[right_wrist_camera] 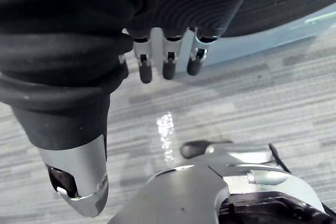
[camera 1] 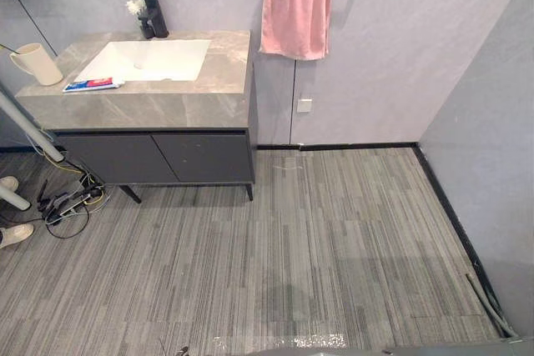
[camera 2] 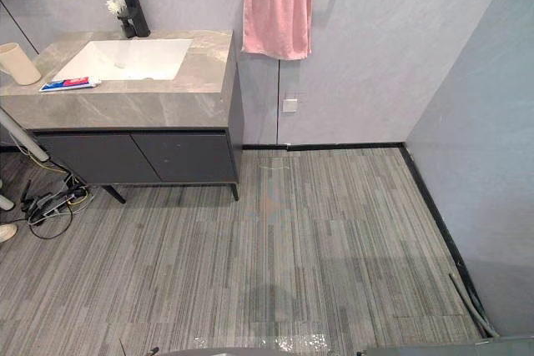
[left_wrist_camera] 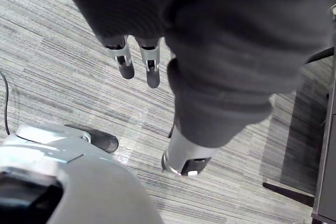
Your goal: Organize washtable
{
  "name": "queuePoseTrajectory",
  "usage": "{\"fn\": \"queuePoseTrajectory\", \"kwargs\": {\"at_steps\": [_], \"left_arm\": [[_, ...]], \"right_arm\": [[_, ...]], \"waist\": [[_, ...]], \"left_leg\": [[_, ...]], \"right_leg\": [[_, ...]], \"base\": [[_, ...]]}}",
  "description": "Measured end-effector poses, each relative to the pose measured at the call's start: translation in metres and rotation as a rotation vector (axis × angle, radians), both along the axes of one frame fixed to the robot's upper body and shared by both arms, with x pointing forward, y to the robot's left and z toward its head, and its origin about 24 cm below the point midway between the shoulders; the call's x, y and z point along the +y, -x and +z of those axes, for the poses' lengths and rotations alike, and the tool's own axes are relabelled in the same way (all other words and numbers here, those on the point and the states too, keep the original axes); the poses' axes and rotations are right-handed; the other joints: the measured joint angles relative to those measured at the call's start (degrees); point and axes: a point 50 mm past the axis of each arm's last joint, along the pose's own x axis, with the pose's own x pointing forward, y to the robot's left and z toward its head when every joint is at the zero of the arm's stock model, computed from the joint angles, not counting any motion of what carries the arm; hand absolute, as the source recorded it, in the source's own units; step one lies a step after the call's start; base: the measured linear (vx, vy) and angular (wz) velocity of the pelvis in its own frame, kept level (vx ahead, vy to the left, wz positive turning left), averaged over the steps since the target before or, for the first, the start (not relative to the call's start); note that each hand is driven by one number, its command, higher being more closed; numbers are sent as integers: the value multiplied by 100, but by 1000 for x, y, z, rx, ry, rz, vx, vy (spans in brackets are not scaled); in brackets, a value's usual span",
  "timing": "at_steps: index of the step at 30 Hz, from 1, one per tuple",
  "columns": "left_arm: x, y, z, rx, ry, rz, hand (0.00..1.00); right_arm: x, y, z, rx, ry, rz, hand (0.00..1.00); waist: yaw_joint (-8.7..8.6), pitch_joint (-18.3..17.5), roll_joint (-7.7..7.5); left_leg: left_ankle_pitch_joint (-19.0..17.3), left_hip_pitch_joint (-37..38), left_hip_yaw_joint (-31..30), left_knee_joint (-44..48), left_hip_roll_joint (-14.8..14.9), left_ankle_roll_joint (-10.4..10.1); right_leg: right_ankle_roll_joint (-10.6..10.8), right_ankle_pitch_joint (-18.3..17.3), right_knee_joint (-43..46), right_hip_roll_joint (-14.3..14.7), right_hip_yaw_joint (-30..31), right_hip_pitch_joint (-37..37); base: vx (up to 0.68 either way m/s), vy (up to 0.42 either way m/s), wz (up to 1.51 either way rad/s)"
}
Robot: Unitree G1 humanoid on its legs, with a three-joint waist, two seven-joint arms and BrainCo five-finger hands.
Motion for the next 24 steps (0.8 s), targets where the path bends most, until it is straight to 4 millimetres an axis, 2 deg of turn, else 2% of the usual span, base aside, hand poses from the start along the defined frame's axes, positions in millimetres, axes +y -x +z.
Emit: {"fn": "queuePoseTrajectory", "kwargs": {"at_steps": [12,14,15,16,17,18,19,20,21,23,24], "left_arm": [[1,-1,0,-3,5,27,0],[4,-5,0,-13,3,61,0],[5,-5,1,-14,3,80,0],[4,-2,0,-14,9,119,0],[10,-1,1,-32,3,203,0],[10,-4,2,-48,5,234,0],[7,-5,3,-67,12,266,0],[7,-2,2,-60,12,271,0],[7,2,2,-51,12,274,0],[4,3,2,-47,18,264,0],[0,1,1,-48,27,242,0]], "right_arm": [[0,-2,0,-7,-7,-23,0],[2,-4,0,-14,-13,-29,0],[2,-5,0,-18,-15,-32,0],[2,-6,0,-26,-17,-46,0],[5,-9,1,-42,-21,-59,0],[4,-9,1,-46,-20,-61,0],[2,-4,1,-43,-16,-75,0],[3,-6,1,-48,-17,-80,0],[3,-7,1,-50,-19,-80,0],[0,-12,2,-58,-13,-79,0],[-3,-17,3,-70,-7,-78,0]], "waist": [[-2,83,-7],[1,191,-53],[1,263,-5],[4,299,-13],[0,317,-45],[-2,324,-46],[26,349,1],[27,350,-2],[25,364,-38],[29,411,-15],[36,420,-17]], "left_leg": [[-18,9,88,98,53,-20],[-378,-250,169,707,111,-6],[-636,-447,198,1193,195,-56],[-957,-687,279,1947,363,-179],[-1057,-1267,469,3235,583,-157],[-957,-1624,533,3961,732,-2],[-440,-2254,709,5303,1093,454],[-179,-2374,772,5608,1203,465],[376,-2574,810,6082,1282,489],[59,-2867,698,6132,1055,371],[-174,-2963,518,5672,790,359]], "right_leg": [[-33,-55,196,31,16,-59],[-247,-349,684,33,20,-248],[-263,-479,909,64,22,-334],[-407,-689,1088,133,50,-390],[-515,-825,1275,186,41,-439],[-560,-886,1372,221,35,-465],[-628,-1002,1574,315,79,-443],[-645,-1046,1631,323,123,-419],[-699,-1119,1692,315,282,-377],[-776,-1153,1695,272,534,-333],[-792,-1162,1691,217,673,-317]], "base": [[-2,-1,-2],[-57,-46,-18],[-60,-81,-21],[-78,-85,-18],[-69,-96,-13],[-31,-114,-17],[29,-96,-24],[72,-94,-41],[94,-41,-45],[127,-7,-49],[156,35,-43]]}}
